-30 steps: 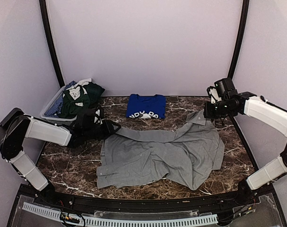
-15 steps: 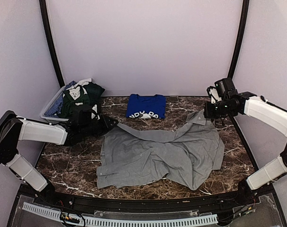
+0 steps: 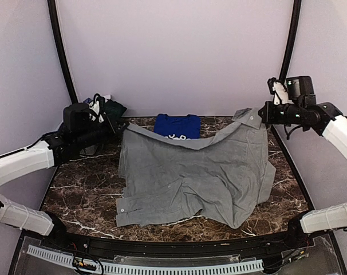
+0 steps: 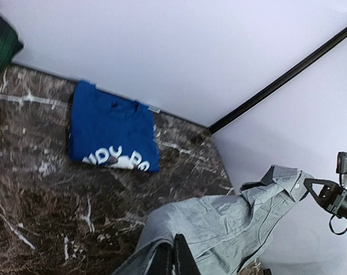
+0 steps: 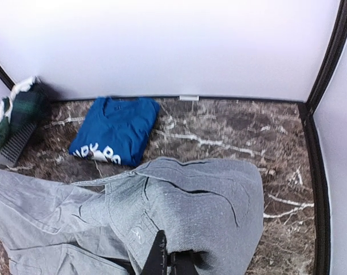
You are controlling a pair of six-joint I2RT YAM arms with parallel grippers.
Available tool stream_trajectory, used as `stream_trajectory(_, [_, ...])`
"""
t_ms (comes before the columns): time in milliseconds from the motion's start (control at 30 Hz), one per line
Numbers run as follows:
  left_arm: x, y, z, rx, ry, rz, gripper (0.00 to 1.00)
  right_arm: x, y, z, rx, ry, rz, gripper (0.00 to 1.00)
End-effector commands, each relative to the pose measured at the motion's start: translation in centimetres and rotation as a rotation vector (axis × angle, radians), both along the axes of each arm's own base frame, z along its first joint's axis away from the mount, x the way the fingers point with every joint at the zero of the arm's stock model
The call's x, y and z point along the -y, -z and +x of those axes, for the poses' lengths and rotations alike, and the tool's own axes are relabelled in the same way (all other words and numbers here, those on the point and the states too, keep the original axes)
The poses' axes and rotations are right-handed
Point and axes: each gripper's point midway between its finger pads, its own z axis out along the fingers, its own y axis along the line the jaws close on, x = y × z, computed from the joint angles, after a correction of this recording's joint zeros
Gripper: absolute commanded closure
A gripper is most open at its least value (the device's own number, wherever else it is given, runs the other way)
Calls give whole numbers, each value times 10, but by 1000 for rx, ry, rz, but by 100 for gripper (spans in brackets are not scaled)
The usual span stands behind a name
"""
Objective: Fold and stack the mixed laundry pile
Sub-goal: Flatten out the crumpled shirt at the center of the board.
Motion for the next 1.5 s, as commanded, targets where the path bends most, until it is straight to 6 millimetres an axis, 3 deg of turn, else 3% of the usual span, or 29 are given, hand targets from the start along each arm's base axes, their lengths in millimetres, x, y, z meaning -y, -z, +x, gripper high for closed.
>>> stream_trajectory(0, [-43,-87,-25,156,-102,61,100,20,-76,-28,189,28,17,100])
stream_trajectory(33, [-48,-90,-31,160,-103,85,100,22,-88,-37,217,23,22,100])
stream_trajectory(67, [-53,-112,-41,205,-103,66,100,24,-99,-45,249,21,29,100])
stream_trajectory(167, [-63,-141,-67,264,-69,67,100,32,-134,-71,329,8,43,100])
stream_trajectory(300, [-58,-175,-109,343,74,14,100,36,-186,-118,466,-61,93,100])
stream_trajectory(500, [-56,-220,-161,454,235,-54,100,41,-239,-173,597,-134,130,100])
stream_trajectory(600, [-51,-239,-179,490,315,-87,100,39,-259,-192,644,-178,159,100])
stream_trajectory(767, [-46,-270,-185,538,357,-125,100,45,-286,-205,699,-168,182,100])
stream_trajectory(833, [-43,-271,-177,529,346,-119,100,45,-275,-184,644,-132,145,100])
stream_trajectory(900, [-37,-257,-161,480,325,-99,100,32,-242,-158,534,-159,116,100])
stream_trajectory(1033, [-39,-207,-118,347,187,-58,100,15,-173,-120,387,-164,134,100])
stream_trajectory(1133, [-40,-177,-101,291,136,-24,100,24,-170,-114,410,-103,125,100])
stream_trajectory(1267, [-29,-163,-93,283,168,-2,100,24,-174,-102,418,-92,96,100])
stream_trajectory(1367, [-18,-148,-79,234,187,17,100,15,-150,-71,352,-87,60,100])
stream_trajectory(1467, [-21,-127,-56,179,106,64,100,9,-122,-29,283,-48,15,100])
